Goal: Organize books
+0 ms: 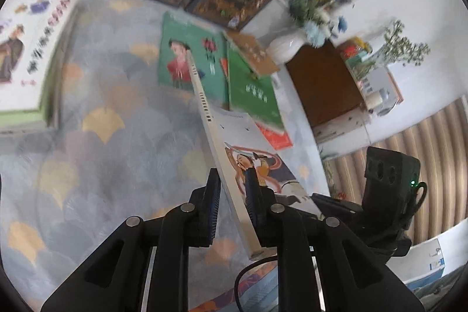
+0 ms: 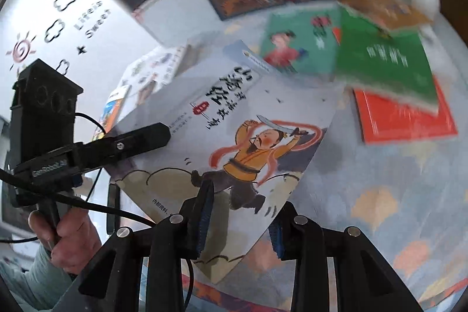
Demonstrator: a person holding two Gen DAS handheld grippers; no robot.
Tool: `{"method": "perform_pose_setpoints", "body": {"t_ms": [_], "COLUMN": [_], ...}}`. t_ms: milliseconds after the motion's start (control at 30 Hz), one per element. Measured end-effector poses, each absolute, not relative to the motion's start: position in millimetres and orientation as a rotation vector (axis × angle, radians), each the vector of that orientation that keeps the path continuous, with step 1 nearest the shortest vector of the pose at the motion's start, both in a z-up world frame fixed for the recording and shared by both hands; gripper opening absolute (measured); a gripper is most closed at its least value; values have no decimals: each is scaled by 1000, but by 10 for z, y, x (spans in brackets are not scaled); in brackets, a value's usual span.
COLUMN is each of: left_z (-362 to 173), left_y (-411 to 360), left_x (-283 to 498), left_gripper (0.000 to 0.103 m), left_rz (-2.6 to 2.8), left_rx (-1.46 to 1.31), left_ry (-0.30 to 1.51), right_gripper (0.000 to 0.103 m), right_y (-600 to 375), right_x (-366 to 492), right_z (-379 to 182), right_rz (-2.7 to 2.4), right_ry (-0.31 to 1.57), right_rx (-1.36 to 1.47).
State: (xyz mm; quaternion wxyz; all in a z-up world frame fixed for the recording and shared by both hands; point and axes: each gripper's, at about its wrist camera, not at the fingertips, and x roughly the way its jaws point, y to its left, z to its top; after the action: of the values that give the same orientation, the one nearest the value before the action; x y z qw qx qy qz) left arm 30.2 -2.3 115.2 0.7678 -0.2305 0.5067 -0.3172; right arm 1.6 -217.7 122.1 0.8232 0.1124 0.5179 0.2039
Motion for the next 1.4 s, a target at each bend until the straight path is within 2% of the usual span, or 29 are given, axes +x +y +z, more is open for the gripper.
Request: {"method": "perform_pose_setpoints", "body": {"t_ms": [300,533,700,1100,1400], "left_z": [1604,1502,1337,872,616], "left_y": [884,1711,2185,2415,2631], "left_x": [524,867,1033,1340,1096], "left_gripper": [14,16,18,20,23], "left_rz": [-526,-313,-279,-211,-92], "left_rx": [-569,-580,-719,-778,-813], "left_ry": [892,849,822,911,985], "right_gripper": [35,38,38,38,38], "right_y": [-1288,-332,2,274,386], "right_x": [698,1458,1831,2227,2176], "right_z": [1689,1537,1337,1110,836], "right_rz": [633,759,818,780,770], "right_ry": [1004,1098,1153,1199,1291], "right_rx": [116,117,197,187,171]}}
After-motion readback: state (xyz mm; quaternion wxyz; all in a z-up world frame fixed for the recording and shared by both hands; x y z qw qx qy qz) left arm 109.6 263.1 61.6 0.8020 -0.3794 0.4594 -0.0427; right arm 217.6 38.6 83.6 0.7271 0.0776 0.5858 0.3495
